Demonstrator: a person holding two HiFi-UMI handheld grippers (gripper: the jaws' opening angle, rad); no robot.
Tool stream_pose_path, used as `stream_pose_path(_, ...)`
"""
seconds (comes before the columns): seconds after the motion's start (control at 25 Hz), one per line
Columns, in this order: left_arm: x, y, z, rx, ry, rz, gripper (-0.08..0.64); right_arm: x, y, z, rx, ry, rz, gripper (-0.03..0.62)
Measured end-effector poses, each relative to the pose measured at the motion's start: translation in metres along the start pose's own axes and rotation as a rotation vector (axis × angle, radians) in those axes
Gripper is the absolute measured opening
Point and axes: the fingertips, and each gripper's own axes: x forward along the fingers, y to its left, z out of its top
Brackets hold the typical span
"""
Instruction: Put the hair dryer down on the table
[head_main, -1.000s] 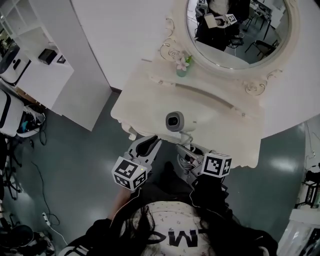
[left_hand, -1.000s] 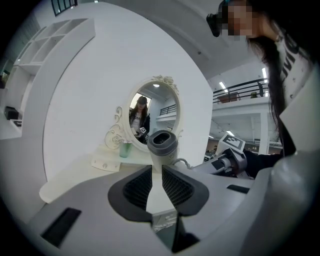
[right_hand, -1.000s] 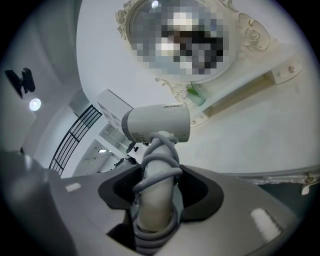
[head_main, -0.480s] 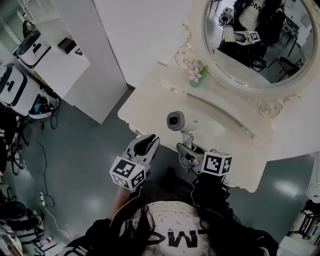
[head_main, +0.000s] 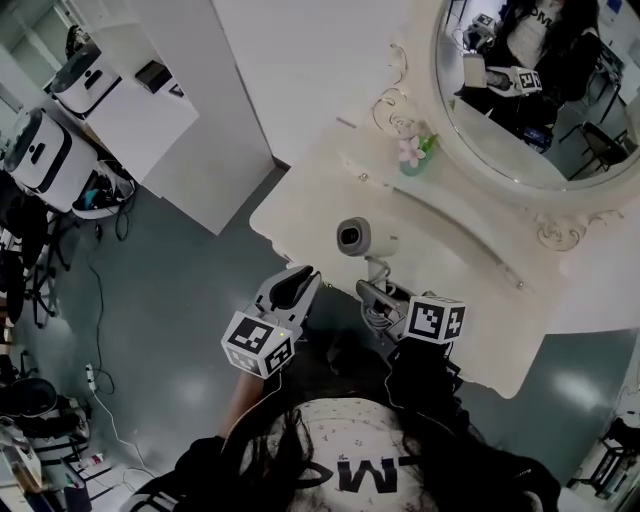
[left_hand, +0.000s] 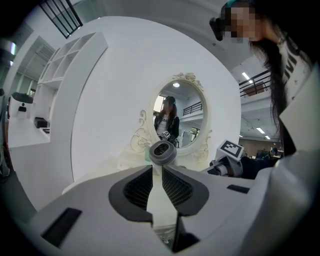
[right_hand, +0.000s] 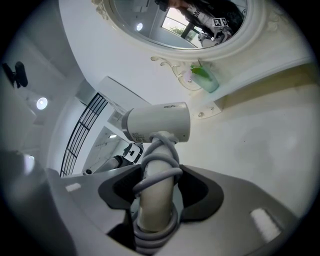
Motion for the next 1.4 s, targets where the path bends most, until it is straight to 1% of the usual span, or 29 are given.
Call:
stream_pose_path(0.12, 0.001, 0.012, 0.001, -0.007, 0.004, -0.003, 0.058, 0.012, 0.001, 0.002, 0.005, 0.007, -0.008, 0.235)
stream_pose_path(0.36, 0.015, 0.046, 0.004, 0.008, 0.031, -0.056, 0.058, 0.047, -0.005, 0.009, 0.031, 0.002, -0.055, 0.235)
stream_pose_path(0.68, 0.035, 0.099, 0.025, 0.034, 0.057, -0.167, 0.058, 0.106, -0.020, 0.023, 0.071, -0.013, -0.147, 0.235)
stream_pose_path(0.88, 0.041, 0.130, 0.028, 0.033, 0.071, -0.219, 0.058, 0.142, -0.031, 0.032, 0.081, -0.017, -0.206, 0.235)
stream_pose_path(1.0, 0.044, 0.146, 0.030, 0.026, 0.075, -0.243, 0.058, 0.163, -0.037, 0.035, 0.076, -0.003, -0.241, 0.235)
stream_pose_path(1.24, 0.053, 0.168, 0.039, 0.024, 0.066, -0.291, 0.058, 0.201, -0.058, 0.038, 0.061, 0.059, -0.314, 0.235)
stream_pose_path(1.4, 0.057, 0.181, 0.044, 0.027, 0.060, -0.308, 0.058, 0.220, -0.075, 0.039, 0.044, 0.102, -0.369, 0.235)
